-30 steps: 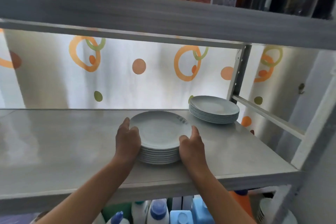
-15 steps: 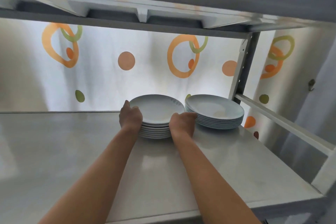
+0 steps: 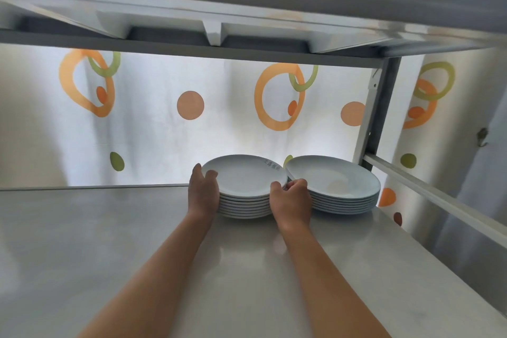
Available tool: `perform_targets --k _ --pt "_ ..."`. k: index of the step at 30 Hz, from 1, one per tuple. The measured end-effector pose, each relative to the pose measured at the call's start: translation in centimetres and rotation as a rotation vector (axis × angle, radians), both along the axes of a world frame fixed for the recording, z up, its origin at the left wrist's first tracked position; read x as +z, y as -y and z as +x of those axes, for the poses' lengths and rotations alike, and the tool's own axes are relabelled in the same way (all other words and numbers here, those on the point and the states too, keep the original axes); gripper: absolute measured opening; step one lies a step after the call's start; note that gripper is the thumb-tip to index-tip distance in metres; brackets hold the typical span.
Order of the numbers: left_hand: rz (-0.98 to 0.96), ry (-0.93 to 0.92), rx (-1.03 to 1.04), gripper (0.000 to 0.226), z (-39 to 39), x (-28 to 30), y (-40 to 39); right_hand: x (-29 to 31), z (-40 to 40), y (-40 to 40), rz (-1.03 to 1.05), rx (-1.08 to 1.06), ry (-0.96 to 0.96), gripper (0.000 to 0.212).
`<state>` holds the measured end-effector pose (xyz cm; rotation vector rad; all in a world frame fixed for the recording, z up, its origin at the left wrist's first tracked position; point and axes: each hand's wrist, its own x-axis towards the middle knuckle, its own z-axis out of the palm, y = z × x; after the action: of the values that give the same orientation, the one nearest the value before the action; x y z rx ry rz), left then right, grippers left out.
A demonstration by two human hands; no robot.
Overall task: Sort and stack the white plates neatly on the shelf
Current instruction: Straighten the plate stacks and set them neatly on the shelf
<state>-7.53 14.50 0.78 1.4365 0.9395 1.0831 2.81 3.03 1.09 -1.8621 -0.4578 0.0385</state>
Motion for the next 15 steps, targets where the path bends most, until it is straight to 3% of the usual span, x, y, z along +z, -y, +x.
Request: perform_targets --k 11,15 --pt "0.148 -0.106 0.013 0.059 -0.1 -0.7 -0.2 -0.2 0.2 0.2 0.009 0.049 -0.008 0.023" --pt "0.469 -0.295 0.198 0.050 -0.2 -0.6 1.5 -0.3 0.0 0.2 0.023 0.041 -0.003 0.032"
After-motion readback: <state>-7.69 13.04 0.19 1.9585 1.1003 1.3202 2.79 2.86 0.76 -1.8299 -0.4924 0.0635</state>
